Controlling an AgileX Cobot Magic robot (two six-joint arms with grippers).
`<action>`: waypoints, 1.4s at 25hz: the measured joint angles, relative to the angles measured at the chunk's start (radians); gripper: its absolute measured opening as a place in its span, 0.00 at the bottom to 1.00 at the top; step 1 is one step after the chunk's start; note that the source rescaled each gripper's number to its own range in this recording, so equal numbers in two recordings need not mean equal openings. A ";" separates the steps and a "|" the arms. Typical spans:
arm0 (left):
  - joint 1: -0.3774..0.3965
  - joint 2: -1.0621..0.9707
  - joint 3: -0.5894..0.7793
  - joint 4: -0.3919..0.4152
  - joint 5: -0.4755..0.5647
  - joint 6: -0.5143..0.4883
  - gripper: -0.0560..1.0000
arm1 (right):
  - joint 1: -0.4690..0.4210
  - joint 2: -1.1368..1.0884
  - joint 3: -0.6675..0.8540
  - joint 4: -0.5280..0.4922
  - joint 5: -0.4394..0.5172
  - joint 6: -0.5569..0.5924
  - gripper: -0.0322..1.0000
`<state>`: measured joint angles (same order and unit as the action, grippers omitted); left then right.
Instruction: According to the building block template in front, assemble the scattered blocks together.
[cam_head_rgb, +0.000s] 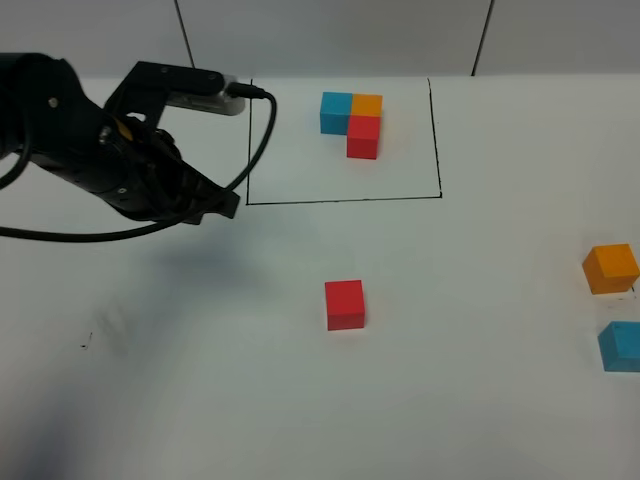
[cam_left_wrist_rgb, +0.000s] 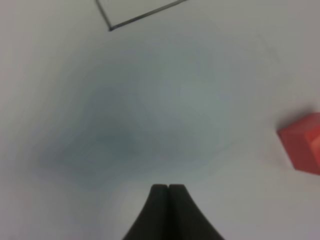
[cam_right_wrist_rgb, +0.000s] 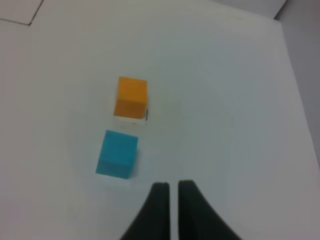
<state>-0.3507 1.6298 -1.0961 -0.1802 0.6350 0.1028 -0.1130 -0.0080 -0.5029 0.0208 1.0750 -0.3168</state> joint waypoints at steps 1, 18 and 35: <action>0.017 -0.022 0.028 0.000 0.000 -0.002 0.05 | 0.000 0.000 0.000 0.000 0.000 0.000 0.03; 0.373 -0.573 0.490 0.025 0.065 -0.005 0.05 | 0.000 0.000 0.000 0.000 0.000 0.000 0.03; 0.438 -1.149 0.552 0.128 0.491 -0.149 0.05 | 0.000 0.000 0.000 0.000 0.000 0.000 0.03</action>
<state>0.0876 0.4806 -0.5438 -0.0521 1.1261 -0.0459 -0.1130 -0.0080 -0.5029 0.0208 1.0750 -0.3168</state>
